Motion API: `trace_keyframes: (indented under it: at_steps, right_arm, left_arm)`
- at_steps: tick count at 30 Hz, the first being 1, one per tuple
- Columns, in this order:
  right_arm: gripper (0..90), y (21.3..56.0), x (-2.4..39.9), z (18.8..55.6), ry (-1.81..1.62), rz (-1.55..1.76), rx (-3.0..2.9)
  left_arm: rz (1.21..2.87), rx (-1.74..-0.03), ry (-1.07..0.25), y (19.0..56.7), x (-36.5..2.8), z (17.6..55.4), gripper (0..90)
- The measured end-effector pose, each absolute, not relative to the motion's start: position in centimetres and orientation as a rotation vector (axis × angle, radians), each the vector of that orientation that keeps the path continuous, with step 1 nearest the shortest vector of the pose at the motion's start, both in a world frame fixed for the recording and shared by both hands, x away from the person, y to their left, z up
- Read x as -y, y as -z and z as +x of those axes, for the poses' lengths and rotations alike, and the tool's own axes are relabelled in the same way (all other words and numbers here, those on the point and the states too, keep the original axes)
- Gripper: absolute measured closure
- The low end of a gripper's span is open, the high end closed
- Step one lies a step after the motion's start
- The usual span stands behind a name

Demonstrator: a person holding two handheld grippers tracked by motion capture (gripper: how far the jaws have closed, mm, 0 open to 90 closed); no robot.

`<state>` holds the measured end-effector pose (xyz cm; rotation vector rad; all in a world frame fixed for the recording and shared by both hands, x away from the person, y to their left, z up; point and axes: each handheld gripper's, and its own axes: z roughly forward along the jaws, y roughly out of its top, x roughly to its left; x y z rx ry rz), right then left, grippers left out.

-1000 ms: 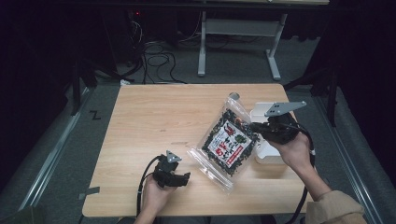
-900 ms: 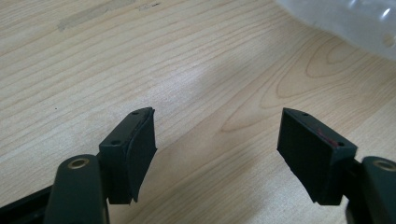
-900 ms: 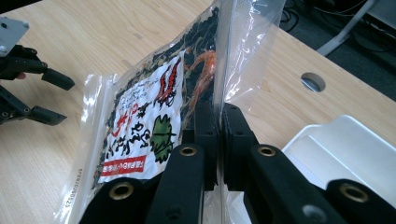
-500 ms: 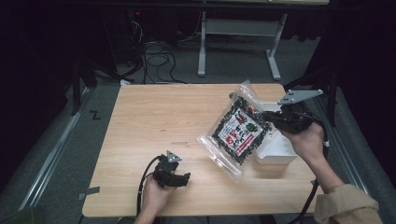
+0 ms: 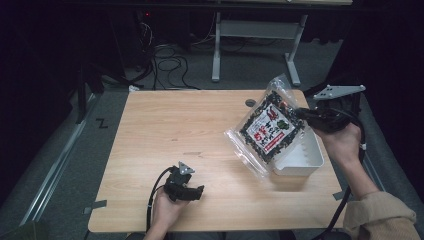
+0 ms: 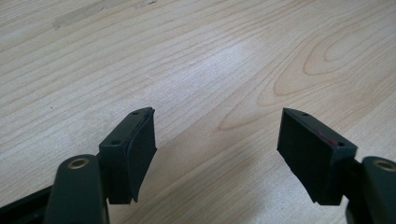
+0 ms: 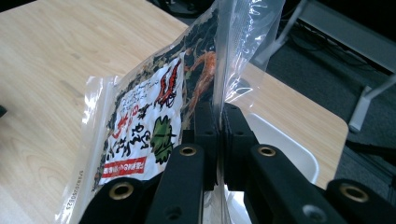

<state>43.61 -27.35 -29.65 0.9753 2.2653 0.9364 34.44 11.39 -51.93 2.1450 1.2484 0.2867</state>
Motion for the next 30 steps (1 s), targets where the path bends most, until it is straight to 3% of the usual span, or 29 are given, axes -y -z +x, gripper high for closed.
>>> trace_keyframes:
  at_steps: [30]
  right_arm:
    - [87.8,28.2,33.8,44.6,-0.811,1.133,-2.07]
  left_arm:
    - [2.165,-1.242,-0.288,52.1,-11.2,34.5,28.2]
